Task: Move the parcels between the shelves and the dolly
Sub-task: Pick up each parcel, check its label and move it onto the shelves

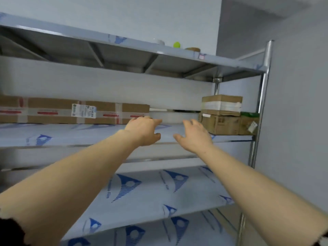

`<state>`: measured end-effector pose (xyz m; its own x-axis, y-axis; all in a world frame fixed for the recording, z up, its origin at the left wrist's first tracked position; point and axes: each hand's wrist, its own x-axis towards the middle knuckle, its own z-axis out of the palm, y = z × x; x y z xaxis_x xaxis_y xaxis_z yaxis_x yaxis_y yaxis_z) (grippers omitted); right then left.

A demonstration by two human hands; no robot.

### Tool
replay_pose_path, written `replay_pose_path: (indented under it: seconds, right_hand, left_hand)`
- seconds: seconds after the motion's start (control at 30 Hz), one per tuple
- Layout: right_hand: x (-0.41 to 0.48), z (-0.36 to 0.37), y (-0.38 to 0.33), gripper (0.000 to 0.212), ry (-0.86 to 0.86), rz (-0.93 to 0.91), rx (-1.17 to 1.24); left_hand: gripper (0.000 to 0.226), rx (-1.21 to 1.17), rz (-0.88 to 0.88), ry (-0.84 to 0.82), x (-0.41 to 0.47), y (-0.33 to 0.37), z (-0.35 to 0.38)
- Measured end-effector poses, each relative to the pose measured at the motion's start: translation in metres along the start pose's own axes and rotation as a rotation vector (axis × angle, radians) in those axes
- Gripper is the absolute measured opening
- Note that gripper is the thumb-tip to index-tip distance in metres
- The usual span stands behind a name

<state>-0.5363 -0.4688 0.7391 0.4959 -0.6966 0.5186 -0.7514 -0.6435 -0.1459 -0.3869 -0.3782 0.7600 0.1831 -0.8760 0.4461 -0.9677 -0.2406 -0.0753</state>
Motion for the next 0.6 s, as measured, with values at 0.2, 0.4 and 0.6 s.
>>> replay_pose_path:
  seconds: [0.2, 0.4, 0.6]
  right_hand:
    - [0.07, -0.001, 0.099, 0.056, 0.085, 0.156, 0.054]
    - [0.148, -0.007, 0.168, 0.052, 0.18, 0.246, 0.101]
    - [0.192, -0.002, 0.234, 0.048, 0.284, 0.334, 0.191]
  left_hand:
    - [0.06, -0.112, 0.118, 0.032, 0.112, 0.051, 0.023]
    - [0.054, -0.2, 0.166, 0.106, 0.209, 0.087, 0.036]
    - [0.047, -0.177, 0.186, 0.124, 0.278, 0.128, 0.058]
